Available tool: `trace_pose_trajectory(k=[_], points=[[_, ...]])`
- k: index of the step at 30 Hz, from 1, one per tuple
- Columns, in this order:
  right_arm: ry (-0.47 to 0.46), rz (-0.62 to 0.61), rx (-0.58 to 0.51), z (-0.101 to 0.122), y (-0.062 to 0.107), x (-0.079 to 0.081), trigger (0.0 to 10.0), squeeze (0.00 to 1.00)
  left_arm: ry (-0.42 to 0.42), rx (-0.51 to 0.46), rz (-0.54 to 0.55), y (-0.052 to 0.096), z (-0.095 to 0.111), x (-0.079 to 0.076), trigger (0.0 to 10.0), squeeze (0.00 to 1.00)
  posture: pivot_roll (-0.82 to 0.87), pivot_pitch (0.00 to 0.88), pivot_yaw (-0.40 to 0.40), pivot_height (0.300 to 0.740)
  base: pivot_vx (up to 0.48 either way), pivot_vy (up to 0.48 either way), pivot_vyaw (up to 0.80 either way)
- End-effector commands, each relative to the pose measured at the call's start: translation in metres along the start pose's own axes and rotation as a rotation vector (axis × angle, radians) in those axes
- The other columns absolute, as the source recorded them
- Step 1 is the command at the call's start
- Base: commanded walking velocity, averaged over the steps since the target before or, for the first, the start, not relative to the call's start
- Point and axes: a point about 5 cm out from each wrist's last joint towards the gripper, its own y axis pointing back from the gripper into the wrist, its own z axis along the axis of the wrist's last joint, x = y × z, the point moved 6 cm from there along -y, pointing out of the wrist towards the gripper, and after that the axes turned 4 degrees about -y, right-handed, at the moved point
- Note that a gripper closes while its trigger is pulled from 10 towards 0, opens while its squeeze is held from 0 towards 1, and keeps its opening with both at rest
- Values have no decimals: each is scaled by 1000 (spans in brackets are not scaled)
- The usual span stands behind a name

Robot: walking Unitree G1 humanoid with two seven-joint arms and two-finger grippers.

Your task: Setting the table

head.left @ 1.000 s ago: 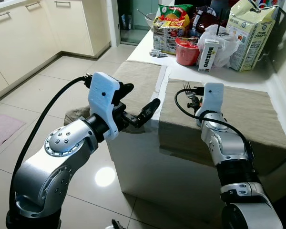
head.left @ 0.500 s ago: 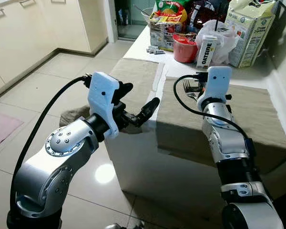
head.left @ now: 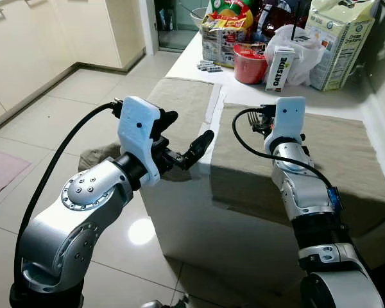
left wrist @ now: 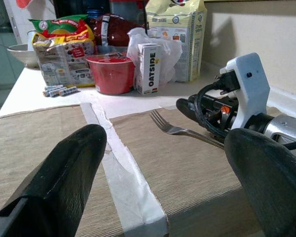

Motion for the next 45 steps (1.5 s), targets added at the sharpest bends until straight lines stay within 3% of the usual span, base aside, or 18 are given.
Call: trace_pose_trajectory(k=[1, 24, 25, 27, 45], points=[[10, 1, 15, -4, 0, -1, 10000, 1000, -2, -2, 2, -1, 1, 1, 10000, 0, -35, 20, 47, 740, 0, 0, 0], [14, 3, 16, -4, 0, -1, 10000, 1000, -2, -1, 6, -1, 0, 1, 10000, 0, -33, 18, 46, 740, 0, 0, 0], [120, 47, 82, -17, -4, -3, 10000, 0, 9, -6, 15, -2, 0, 1, 10000, 0, -34, 7, 30, 740, 0, 0, 0], [302, 96, 192, -37, -10, -17, 10000, 0, 28, -14, 30, -3, 0, 0, 10000, 0, -34, 8, 30, 740, 0, 0, 0], [272, 135, 224, -41, -13, -10, 10000, 0, 31, -15, 32, -3, 1, 0, 10000, 0, -30, 11, 31, 740, 0, 0, 0]])
